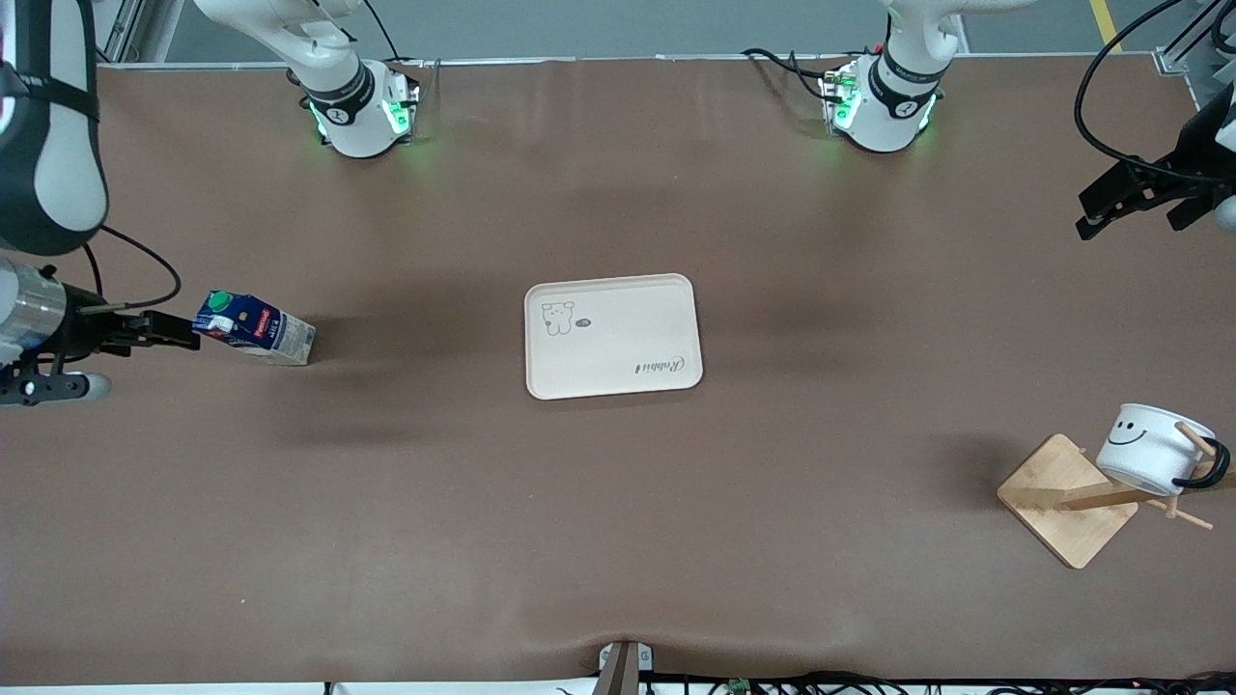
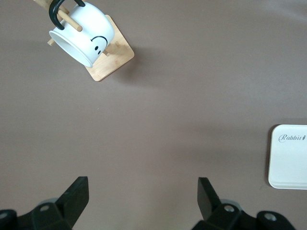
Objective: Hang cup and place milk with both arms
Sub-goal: 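Lower the milk carton onto the table with the right gripper, then open the right gripper and draw it back from the carton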
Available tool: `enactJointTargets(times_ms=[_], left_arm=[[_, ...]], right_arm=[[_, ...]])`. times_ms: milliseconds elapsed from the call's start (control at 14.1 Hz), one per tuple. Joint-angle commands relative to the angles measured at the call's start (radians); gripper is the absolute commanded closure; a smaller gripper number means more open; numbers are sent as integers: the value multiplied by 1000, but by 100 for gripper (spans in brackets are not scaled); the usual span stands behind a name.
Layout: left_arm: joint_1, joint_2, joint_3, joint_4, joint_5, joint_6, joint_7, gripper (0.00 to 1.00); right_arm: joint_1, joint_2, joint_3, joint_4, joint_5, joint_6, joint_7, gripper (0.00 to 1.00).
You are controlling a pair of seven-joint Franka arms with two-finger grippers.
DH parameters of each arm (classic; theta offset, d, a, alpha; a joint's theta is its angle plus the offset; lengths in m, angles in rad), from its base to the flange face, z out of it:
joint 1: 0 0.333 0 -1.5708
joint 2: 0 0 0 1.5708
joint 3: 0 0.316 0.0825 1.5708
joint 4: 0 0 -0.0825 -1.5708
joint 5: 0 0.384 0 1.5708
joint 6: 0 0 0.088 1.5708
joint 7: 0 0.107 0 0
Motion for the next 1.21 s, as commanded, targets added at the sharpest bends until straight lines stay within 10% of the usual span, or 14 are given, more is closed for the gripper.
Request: enactJointTargets(times_ms=[0, 284, 1137], left_arm=[[4, 34, -1, 54, -12, -29, -5, 0], [2, 34, -1, 54, -10, -31, 5, 0], [2, 46, -2, 69, -4, -29, 9, 0]], right_arm=[[21, -27, -2, 49, 12, -125, 51, 0], [10, -127, -19, 216, -50, -437, 155, 0], [113, -188, -2, 139, -183, -316, 442, 0]])
